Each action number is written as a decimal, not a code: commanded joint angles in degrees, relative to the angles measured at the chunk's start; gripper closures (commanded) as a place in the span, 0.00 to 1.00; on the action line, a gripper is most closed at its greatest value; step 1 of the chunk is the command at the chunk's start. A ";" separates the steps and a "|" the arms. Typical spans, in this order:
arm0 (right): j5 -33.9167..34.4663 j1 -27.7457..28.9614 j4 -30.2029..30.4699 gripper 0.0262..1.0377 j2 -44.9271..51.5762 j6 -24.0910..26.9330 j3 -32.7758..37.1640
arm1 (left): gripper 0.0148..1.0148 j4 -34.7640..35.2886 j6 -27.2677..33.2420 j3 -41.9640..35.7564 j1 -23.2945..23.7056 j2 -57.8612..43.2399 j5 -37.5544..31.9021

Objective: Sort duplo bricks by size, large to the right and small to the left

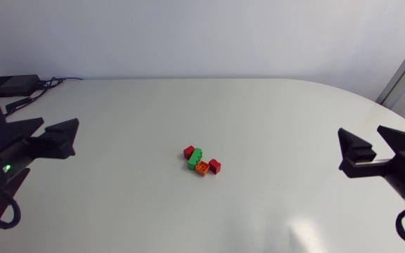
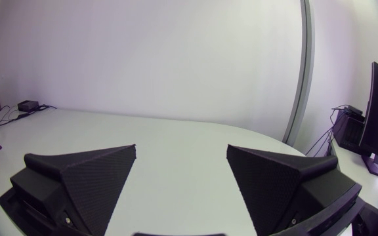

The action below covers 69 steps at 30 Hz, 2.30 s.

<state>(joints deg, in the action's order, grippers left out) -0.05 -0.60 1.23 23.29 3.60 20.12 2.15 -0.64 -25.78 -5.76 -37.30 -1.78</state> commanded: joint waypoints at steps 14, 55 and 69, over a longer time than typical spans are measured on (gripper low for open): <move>-0.91 -9.24 2.28 0.04 25.67 -7.55 13.72 | 0.06 21.84 9.26 -34.07 -12.79 -52.35 -1.47; -19.28 -8.98 12.65 0.04 34.81 -1.66 13.10 | 0.34 31.42 5.65 -60.35 -27.11 -85.31 6.44; -19.28 -8.98 12.48 0.04 34.46 -1.57 12.49 | 0.38 32.12 5.48 -61.67 -28.61 -86.01 7.58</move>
<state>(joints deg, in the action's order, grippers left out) -19.51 -10.07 14.41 57.54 1.32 34.11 33.39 5.93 -85.78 -34.11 -121.73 5.43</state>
